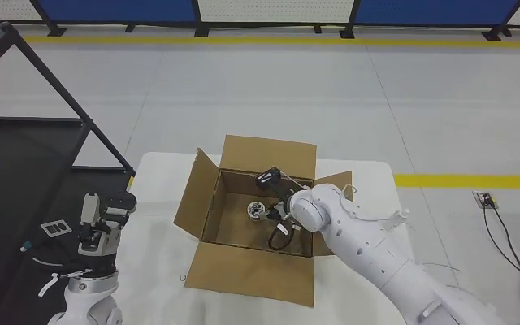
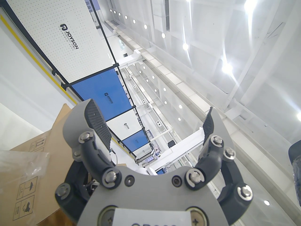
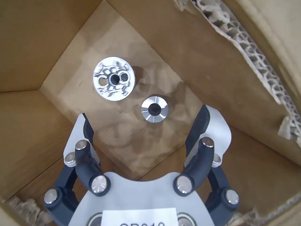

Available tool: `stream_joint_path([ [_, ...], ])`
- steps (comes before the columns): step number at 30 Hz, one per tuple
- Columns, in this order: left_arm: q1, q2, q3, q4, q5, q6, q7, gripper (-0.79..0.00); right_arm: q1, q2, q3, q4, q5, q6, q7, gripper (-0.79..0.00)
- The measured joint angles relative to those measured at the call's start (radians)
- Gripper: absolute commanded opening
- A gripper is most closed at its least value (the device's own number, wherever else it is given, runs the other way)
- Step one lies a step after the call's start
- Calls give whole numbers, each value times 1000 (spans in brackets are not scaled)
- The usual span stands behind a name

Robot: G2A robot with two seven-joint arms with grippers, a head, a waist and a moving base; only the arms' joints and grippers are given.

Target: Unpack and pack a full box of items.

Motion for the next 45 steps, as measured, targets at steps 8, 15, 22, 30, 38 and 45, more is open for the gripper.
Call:
stream_joint_path([
  [8, 0, 0, 0, 0, 0, 0, 0, 0, 31, -63, -30, 168, 6, -35, -24, -135],
  [15, 0, 0, 0, 0, 0, 0, 0, 0, 40, -104, -42, 242, 3, -52, -42, -453],
  [22, 0, 0, 0, 0, 0, 0, 0, 0, 45, -138, -44, 303, 7, -78, -45, -699],
  [30, 0, 0, 0, 0, 0, 0, 0, 0, 66, -143, 2, 299, 50, -171, -36, -785],
  [38, 0, 0, 0, 0, 0, 0, 0, 0, -11, -24, 167, 4, -1, -178, 38, -785],
  [45, 0, 0, 0, 0, 0, 0, 0, 0, -357, 132, 484, -669, -188, -69, 166, -785],
])
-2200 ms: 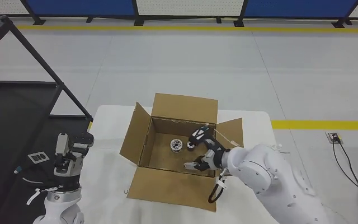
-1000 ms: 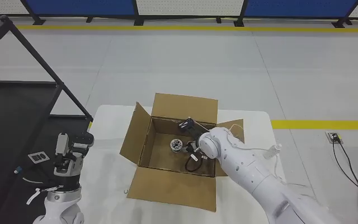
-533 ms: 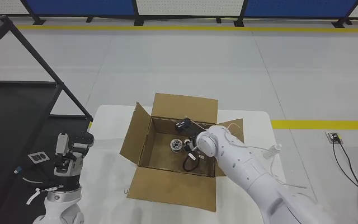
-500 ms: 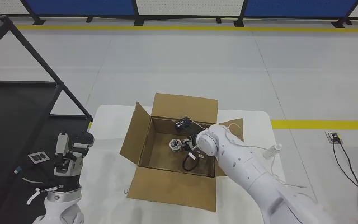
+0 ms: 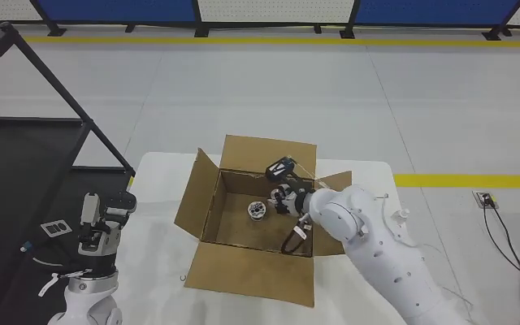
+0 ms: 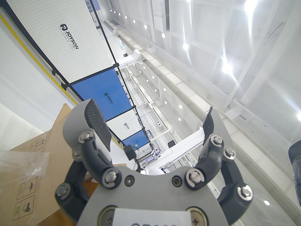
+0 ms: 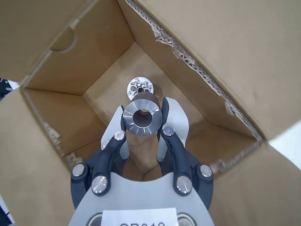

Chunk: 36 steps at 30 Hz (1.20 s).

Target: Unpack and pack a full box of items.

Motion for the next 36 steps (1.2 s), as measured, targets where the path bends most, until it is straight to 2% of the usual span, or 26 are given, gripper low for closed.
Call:
stream_joint_path([
  [4, 0, 0, 0, 0, 0, 0, 0, 0, -218, 46, 204, -355, -21, -1, -6, -785],
  [7, 0, 0, 0, 0, 0, 0, 0, 0, -332, 63, 334, -527, -33, 5, -24, -785],
  [12, 0, 0, 0, 0, 0, 0, 0, 0, -468, 80, 525, -654, -48, 42, -33, -785],
  [17, 0, 0, 0, 0, 0, 0, 0, 0, -553, 91, 686, -622, -19, 68, 0, -785],
  [22, 0, 0, 0, 0, 0, 0, 0, 0, -589, 100, 770, -514, 14, 66, 30, -785],
  [29, 0, 0, 0, 0, 0, 0, 0, 0, -580, 113, 787, -330, -27, 77, 102, -785],
  [36, 0, 0, 0, 0, 0, 0, 0, 0, -548, 127, 783, -178, 11, 31, 205, -785],
])
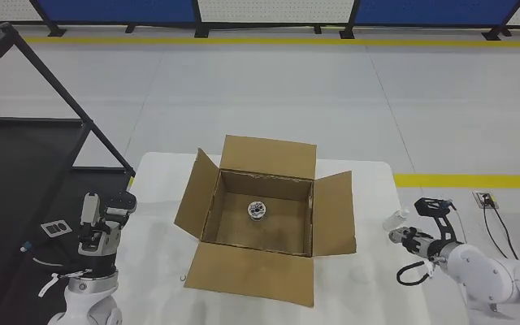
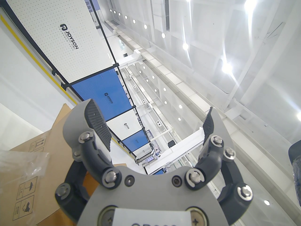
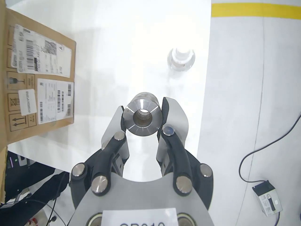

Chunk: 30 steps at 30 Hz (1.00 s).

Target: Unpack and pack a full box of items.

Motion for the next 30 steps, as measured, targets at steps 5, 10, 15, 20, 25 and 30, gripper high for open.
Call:
stream_joint_path([
  [5, 0, 0, 0, 0, 0, 0, 0, 0, 15, 5, -35, 66, -1, -13, -4, -785],
  [10, 0, 0, 0, 0, 0, 0, 0, 0, 45, 6, -97, 132, -37, 2, -32, -785],
  [15, 0, 0, 0, 0, 0, 0, 0, 0, 81, 6, -144, 196, -71, 25, -65, -785],
  [20, 0, 0, 0, 0, 0, 0, 0, 0, 110, 6, -178, 245, -103, 49, -90, -785],
  [25, 0, 0, 0, 0, 0, 0, 0, 0, 131, 7, -192, 287, -103, 61, -99, -785],
  [30, 0, 0, 0, 0, 0, 0, 0, 0, 148, 11, -189, 334, -78, 51, -107, -560],
])
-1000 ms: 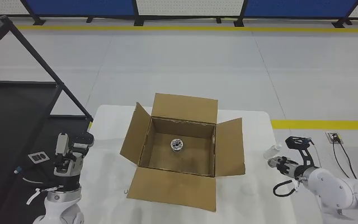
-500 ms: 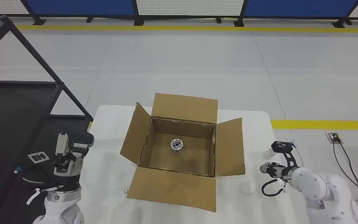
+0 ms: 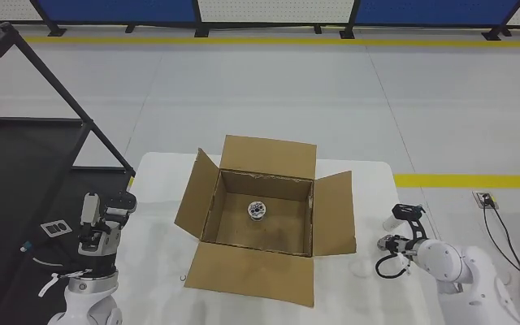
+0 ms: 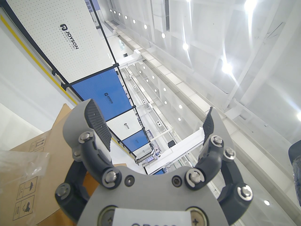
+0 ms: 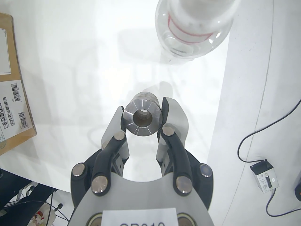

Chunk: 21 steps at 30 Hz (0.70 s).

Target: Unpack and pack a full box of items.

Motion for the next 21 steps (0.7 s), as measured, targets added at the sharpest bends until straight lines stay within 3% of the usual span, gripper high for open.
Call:
stream_joint_path([
  [12, 0, 0, 0, 0, 0, 0, 0, 0, 10, 10, 7, 39, 55, -26, -12, -425],
  [19, 0, 0, 0, 0, 0, 0, 0, 0, -3, 16, 12, 22, 78, -31, -18, -397],
  [20, 0, 0, 0, 0, 0, 0, 0, 0, -7, 17, 16, 15, 83, -32, -22, -363],
  [21, 0, 0, 0, 0, 0, 0, 0, 0, -11, 18, 23, 3, 92, -35, -27, -274],
])
